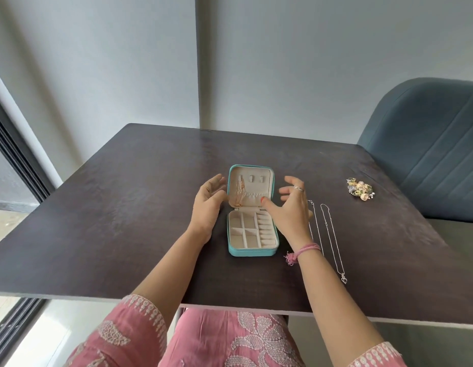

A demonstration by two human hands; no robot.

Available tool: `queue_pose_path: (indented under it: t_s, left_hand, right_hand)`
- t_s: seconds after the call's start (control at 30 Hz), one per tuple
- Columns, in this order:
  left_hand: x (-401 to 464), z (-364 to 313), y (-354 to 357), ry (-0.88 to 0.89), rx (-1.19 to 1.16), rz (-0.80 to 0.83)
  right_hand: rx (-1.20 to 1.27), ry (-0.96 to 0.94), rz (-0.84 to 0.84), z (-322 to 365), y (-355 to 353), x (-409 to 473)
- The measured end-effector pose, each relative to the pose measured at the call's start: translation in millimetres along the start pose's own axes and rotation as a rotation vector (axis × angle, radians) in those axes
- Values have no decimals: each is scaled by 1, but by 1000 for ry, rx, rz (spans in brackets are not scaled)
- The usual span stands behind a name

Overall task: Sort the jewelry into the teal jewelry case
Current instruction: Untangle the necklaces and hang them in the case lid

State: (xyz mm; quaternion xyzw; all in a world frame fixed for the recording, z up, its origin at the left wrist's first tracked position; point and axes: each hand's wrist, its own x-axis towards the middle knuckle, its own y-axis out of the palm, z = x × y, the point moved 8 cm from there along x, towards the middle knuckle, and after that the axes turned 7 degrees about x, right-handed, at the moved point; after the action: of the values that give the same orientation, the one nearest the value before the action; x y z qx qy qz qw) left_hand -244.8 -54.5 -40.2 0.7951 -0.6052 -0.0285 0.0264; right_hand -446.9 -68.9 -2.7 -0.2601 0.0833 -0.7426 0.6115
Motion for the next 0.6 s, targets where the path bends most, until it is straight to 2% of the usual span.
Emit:
queue_pose_path:
  t_s: [0.1,0.23,0.4,0.6]
  left_hand:
    - [-13,-23,-13,149,-10,-210]
    - [-30,-56,-15,351,47,-330]
    - [-49,-85,17,516,183,-272]
    - [-56,-89,72,512,224,-135]
  right_hand:
    - [62,-12,-45,1,-16,1]
    - [151,1,-80,-5,-50,9]
    - [120,32,-131,-27,-90,31]
    - [-91,-4,-25,-44,-101,60]
